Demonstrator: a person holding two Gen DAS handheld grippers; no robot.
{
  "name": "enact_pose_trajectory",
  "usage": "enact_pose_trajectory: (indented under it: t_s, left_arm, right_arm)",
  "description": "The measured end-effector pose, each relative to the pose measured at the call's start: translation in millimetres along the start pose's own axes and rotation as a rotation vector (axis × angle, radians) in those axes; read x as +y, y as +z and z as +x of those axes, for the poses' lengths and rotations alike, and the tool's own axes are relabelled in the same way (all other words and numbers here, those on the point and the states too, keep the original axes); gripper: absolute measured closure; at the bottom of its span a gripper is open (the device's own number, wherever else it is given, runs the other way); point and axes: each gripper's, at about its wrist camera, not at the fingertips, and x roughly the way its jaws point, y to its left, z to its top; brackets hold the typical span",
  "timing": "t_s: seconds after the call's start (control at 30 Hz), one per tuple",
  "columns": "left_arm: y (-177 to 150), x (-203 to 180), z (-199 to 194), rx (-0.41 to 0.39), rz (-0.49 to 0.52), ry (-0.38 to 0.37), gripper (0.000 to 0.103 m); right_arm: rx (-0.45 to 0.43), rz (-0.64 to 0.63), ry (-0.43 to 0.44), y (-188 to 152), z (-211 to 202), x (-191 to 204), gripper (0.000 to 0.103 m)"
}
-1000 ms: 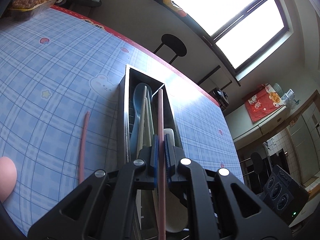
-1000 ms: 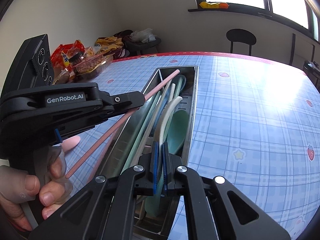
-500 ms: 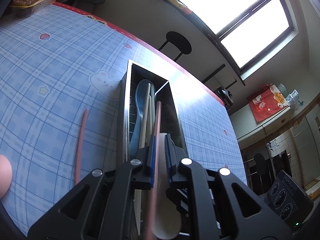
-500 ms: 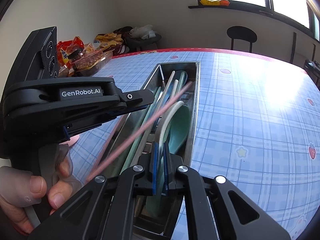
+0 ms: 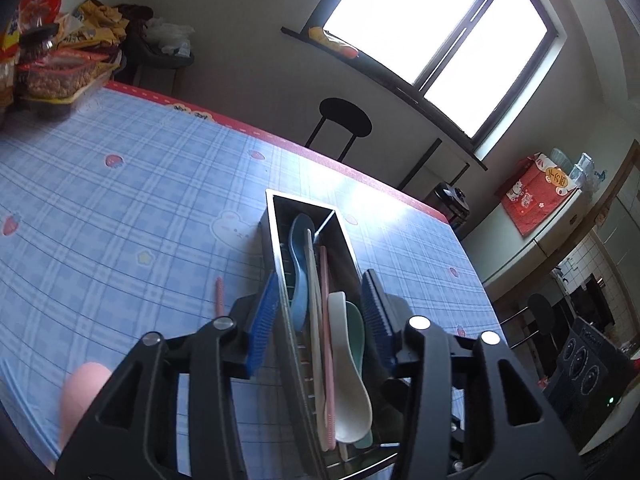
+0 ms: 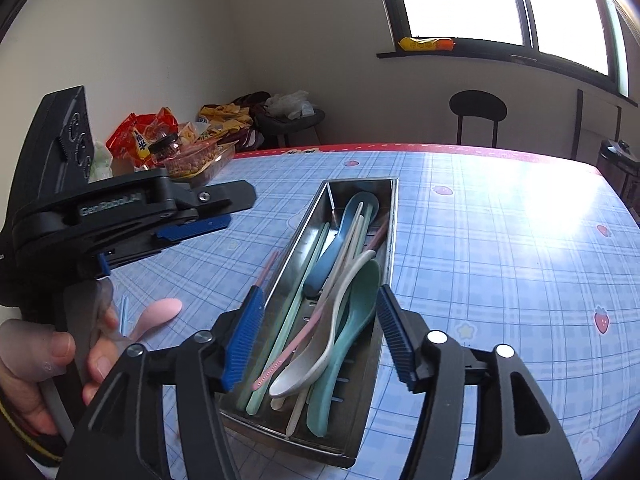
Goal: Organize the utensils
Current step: 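Move both open tools back over the remaining utensils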
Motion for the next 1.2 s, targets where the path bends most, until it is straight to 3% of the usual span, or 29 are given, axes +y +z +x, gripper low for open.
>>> enact_pose_trajectory:
  t_s: [0.03, 0.13, 0.23, 0.3, 0.57, 0.77, 1.1, 1.2]
  left_arm:
    - [0.3, 1.5, -7.6, -0.012, 0.017, 0.013, 0.045]
    - [-0.3, 10.7, -31.6, -0.041, 0.047, 0.046, 0.020]
    - [-2.7, 21.9, -54.6, -0.062, 0.065, 0.082, 0.016]
    - [-5.0, 32.4, -69.3, -0.067, 0.065, 0.104, 0.005]
    - [-22.5, 77.8, -126.5, -0.071, 0.122, 0.251, 0.006]
    - [-43.6, 112.1, -160.0, -0.057, 0.178, 0.361, 0.006]
    - [-83.4, 149.6, -177.7, -0.031, 0.234, 0.315, 0.006]
    - [-88.9, 154.4, -179.3, -0.032, 0.243, 0.302, 0.006]
  right_arm:
    - [-0.006, 0.000, -0.003, -0.1, -2.0, -0.5, 0.029]
    - [-0.020, -0.008, -0.016, -1.6, -6.0, 3.0, 0.012]
    - [-0.018, -0.027, -0.034, -3.6, -8.0, 8.8, 0.006]
    - [-0.016, -0.044, -0.057, -4.0, -6.2, 14.3, 0.006]
    - [-0.028, -0.110, -0.134, -7.7, -7.0, 41.3, 0.006]
    - [-0.044, -0.173, -0.100, -20.5, -19.8, 83.7, 0.006]
    - [0.018, -0.205, -0.053, -48.9, -13.3, 137.1, 0.006]
    - [0.037, -0.204, -0.038, -54.2, -10.1, 145.3, 0.013]
